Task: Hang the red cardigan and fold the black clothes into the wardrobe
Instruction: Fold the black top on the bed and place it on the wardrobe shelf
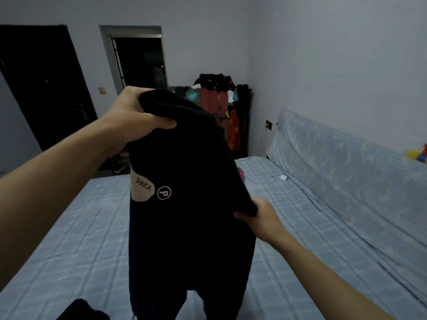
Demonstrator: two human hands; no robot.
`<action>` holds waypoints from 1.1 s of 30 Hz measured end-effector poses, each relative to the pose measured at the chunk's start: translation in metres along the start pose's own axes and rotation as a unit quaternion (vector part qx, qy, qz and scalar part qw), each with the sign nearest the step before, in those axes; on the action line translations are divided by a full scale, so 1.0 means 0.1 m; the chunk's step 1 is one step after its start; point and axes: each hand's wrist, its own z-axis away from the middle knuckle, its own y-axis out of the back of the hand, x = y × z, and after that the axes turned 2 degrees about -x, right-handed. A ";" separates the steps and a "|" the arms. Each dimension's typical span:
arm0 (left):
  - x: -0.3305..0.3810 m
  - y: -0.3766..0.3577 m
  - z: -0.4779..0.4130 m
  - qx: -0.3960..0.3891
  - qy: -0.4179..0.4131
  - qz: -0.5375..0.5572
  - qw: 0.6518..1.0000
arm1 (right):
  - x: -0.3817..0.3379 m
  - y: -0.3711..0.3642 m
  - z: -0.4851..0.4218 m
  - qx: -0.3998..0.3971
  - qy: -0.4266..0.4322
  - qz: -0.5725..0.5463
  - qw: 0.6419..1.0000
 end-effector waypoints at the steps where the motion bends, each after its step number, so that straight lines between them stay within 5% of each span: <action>1: -0.06 0.05 0.01 0.005 0.006 0.003 1.000 | 0.00 0.08 -0.05 0.022 -0.005 -0.012 1.000; 5: -0.32 0.19 0.08 0.028 0.036 0.023 0.999 | -0.12 0.43 -0.24 0.064 0.018 -0.023 0.998; 10: -0.56 0.18 0.19 0.050 0.065 0.076 0.994 | -0.29 0.81 -0.25 0.006 0.053 0.017 0.998; 19: -0.72 -0.13 0.24 0.008 0.058 0.101 0.993 | 0.02 1.01 -0.01 -0.106 -0.057 0.077 0.990; 33: -1.48 -0.39 -0.25 0.012 0.088 0.096 0.991 | 0.79 0.46 -0.52 0.026 -0.077 0.079 0.994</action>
